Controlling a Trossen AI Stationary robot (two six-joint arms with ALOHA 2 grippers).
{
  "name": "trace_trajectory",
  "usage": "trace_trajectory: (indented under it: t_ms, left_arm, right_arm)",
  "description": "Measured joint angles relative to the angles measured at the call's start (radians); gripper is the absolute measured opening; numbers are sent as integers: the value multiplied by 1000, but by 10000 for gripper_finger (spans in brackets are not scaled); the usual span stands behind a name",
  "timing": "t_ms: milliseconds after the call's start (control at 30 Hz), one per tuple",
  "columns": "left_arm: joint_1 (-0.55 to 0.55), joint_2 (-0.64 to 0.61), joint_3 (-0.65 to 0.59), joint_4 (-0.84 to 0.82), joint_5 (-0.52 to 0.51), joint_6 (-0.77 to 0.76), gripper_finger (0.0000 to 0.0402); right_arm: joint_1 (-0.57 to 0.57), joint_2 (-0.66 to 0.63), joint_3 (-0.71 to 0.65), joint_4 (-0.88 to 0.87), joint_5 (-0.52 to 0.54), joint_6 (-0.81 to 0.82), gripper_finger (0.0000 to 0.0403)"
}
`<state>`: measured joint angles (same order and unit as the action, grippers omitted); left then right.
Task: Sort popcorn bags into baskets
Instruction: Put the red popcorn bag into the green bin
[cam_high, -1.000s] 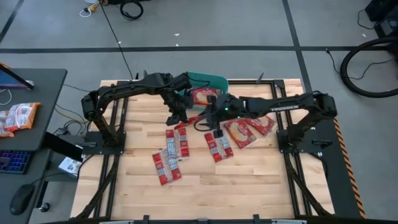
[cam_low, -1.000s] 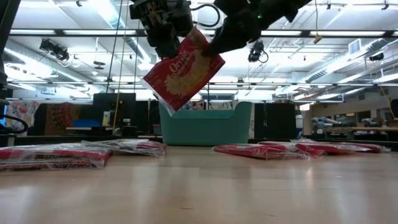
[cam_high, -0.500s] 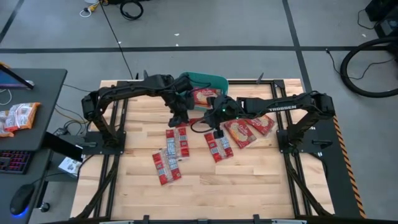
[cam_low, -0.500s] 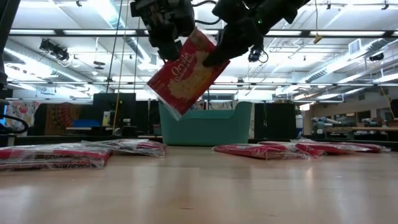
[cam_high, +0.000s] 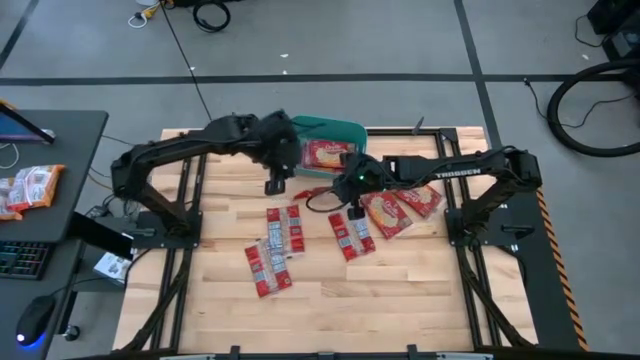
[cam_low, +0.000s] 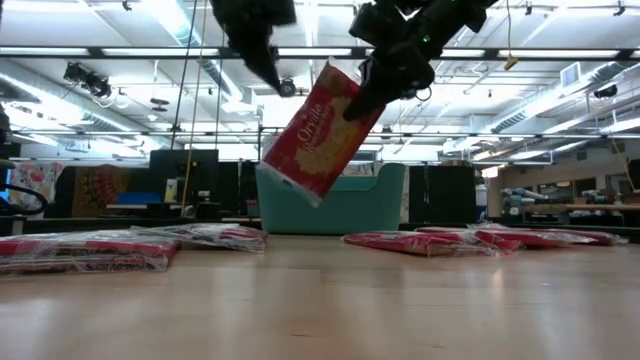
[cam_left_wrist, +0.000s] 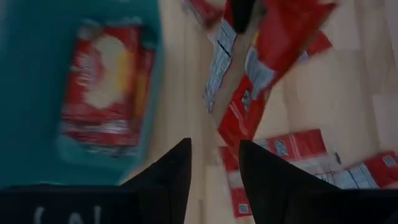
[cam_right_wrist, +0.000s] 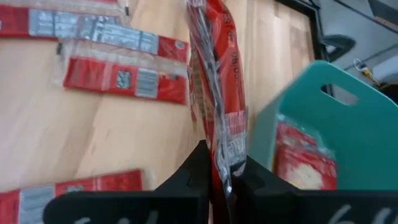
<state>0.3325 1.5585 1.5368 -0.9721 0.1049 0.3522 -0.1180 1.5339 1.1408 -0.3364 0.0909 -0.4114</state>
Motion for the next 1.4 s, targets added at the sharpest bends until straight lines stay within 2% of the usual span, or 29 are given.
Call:
trace_trajectory:
  t_ms: [67, 200, 433, 633, 833, 967, 1133, 1267, 1400]
  left_arm:
    - [-5, -46, -18, 66, -24, -3, 138]
    - [-27, -155, -140, 248, -72, -4, 139]
    - [-90, -314, -419, 547, -284, -6, 139]
    - [-130, -394, -568, 655, -423, -51, 139]
    - [-213, -418, -674, 774, -620, -20, 139]
    - [-293, -419, -756, 971, -772, 64, 139]
    - [-375, -418, -862, 1177, -818, 148, 139]
    - [-411, -418, -905, 1188, -862, 145, 139]
    - [-436, -418, -926, 1172, -896, 126, 139]
  right_arm:
    - [-15, -16, 0, 1, 3, 13, 29]
    - [-61, -49, 0, 10, 4, 71, 35]
    - [-167, -66, 0, 122, -64, 223, 35]
    - [-301, -64, -30, 274, -146, 429, 35]
    - [-410, -48, -102, 343, -241, 604, 35]
    - [-451, 1, -125, 383, -276, 704, 36]
    - [-472, 92, -116, 408, -318, 808, 36]
    - [-487, 147, -95, 416, -351, 883, 42]
    - [-502, 162, -93, 371, -355, 880, 65]
